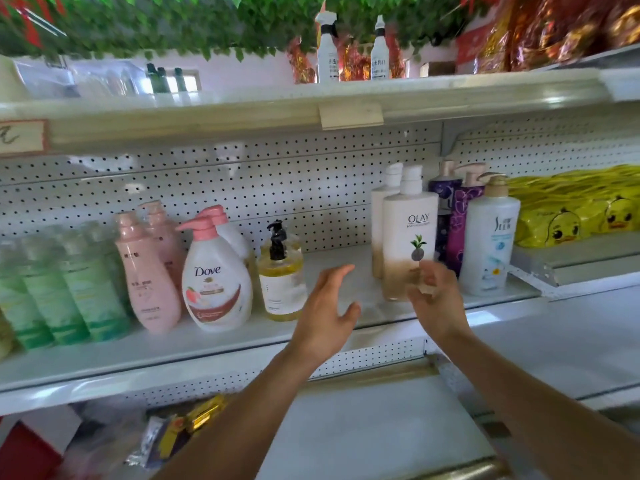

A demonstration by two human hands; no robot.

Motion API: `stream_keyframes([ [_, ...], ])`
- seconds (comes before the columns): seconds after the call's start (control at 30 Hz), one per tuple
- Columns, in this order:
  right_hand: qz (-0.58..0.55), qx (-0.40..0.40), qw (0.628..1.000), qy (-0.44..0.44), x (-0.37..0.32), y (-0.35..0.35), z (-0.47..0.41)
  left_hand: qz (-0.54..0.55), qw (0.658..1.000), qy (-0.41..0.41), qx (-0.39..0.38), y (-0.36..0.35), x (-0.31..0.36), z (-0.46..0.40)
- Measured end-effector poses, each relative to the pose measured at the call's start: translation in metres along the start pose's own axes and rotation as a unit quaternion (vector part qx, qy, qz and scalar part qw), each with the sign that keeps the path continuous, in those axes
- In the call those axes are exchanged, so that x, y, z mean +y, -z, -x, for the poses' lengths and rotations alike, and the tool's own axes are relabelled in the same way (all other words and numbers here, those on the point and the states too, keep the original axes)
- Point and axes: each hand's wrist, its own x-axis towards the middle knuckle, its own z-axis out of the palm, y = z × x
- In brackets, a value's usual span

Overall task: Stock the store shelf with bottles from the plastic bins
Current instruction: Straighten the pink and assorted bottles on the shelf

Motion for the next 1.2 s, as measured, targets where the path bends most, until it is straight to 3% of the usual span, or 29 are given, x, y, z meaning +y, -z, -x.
stream_keyframes([
  [0.23,-0.002,-0.079,0.997,-0.018,0.023,0.029,-0.042,0.102,0.987,0.124,-0.02,-0.066,0.017,-0.029],
  [0.5,-0.014,-0.139,0.99,0.029,0.046,0.031,-0.07,0.118,0.975,0.174,0.067,-0.108,0.022,-0.045],
  [0.93,0.05,-0.143,0.986,0.073,0.031,-0.005,-0.067,0.112,0.965,0.2,0.131,-0.081,0.006,-0.03],
  [1.2,0.113,-0.155,0.979,0.07,0.006,-0.051,-0.071,0.12,0.957,0.244,0.105,-0.06,-0.018,-0.044],
])
